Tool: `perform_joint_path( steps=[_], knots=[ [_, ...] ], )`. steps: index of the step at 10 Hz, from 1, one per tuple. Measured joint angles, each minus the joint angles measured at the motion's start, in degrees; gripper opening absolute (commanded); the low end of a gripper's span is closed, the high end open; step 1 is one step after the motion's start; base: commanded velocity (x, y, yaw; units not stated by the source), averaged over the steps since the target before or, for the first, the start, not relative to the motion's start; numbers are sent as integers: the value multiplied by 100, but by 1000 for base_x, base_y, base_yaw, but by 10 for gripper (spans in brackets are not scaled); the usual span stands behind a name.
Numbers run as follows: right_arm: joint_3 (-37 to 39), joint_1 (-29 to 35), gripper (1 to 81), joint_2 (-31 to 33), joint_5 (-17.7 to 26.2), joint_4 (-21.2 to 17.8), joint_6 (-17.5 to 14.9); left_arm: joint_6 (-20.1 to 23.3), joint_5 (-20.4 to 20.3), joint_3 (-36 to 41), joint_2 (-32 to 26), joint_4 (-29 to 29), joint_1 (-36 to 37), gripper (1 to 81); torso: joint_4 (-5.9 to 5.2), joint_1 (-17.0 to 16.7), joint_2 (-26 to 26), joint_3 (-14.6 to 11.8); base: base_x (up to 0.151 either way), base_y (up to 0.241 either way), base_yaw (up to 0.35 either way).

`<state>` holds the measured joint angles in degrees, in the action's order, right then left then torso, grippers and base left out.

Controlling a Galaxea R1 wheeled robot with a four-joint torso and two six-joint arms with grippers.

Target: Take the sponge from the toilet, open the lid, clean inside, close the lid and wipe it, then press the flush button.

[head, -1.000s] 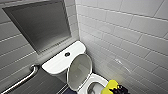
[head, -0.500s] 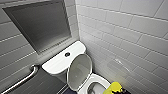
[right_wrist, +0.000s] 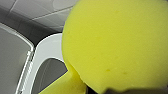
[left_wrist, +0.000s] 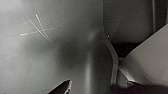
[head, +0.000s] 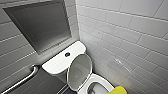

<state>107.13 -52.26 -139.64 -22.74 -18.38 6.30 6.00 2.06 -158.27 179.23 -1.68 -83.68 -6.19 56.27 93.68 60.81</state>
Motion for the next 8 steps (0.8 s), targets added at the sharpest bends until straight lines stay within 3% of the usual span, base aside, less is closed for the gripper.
perform_joint_path(
  steps=[6,8],
  knots=[
    [-702,-837,10,673,-883,-101,26,4,-16,0,0,-2,0,811,-2,0,2,0,0,0,0],
    [-870,-1209,10,894,-957,-206,20,4,-16,0,0,-2,-2,811,-2,0,5,0,0,0,0]
  ],
)
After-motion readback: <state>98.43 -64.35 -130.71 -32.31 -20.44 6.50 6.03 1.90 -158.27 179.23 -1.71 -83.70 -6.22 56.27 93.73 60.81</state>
